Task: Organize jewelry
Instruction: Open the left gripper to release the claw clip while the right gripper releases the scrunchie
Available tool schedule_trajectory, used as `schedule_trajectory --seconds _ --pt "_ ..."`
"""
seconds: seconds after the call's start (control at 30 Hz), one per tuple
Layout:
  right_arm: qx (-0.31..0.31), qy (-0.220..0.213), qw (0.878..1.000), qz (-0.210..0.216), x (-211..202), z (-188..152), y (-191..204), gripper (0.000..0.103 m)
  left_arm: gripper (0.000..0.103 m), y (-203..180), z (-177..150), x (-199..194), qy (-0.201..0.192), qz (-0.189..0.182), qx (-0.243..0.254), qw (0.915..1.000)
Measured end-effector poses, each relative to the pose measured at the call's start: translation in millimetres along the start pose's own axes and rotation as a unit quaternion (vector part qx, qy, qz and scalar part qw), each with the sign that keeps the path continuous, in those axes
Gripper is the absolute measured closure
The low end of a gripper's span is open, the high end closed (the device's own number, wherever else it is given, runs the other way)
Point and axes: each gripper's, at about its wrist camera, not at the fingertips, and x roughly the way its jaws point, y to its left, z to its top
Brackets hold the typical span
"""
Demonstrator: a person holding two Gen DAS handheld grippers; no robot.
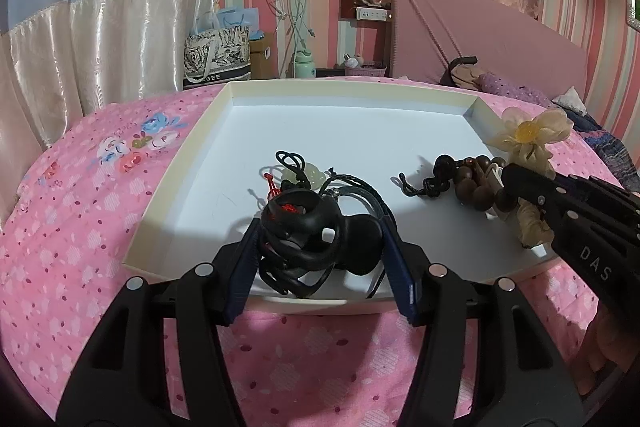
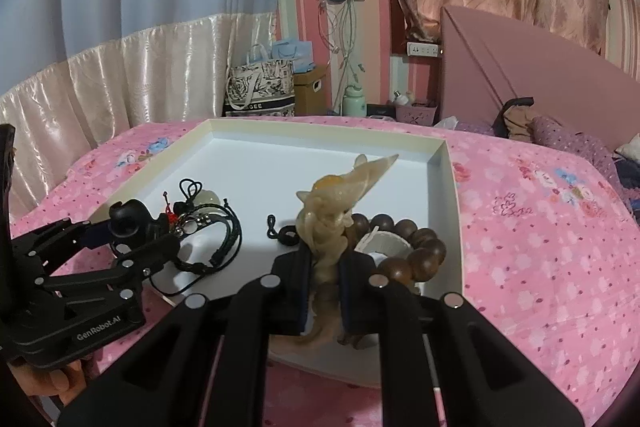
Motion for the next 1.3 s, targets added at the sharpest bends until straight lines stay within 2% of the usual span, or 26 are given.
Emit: schedule_trajectory --seconds 0.5,0.67,0.8,1.3 --pt "-0.009 -0.005 1.0 -0.016 -4 1 0 0.09 0.046 1 -2 -1 -0.003 -0.004 -0.004 1.0" --pt "-0.014 -0.01 1.0 -0.023 -7 1 0 0.077 0.045 1 -2 -1 -0.004 -0.002 -0.004 1.0" --pt "-0.014 -0.013 0.999 -0.031 -8 2 -2 0.067 0.04 0 -2 -2 -0.006 -0.001 -0.004 1.0" --pt "-0.019 -0.02 0.999 -0.041 -12 5 -3 0.048 0.026 0 -2 -3 -0.011 0.001 -0.003 0.9999"
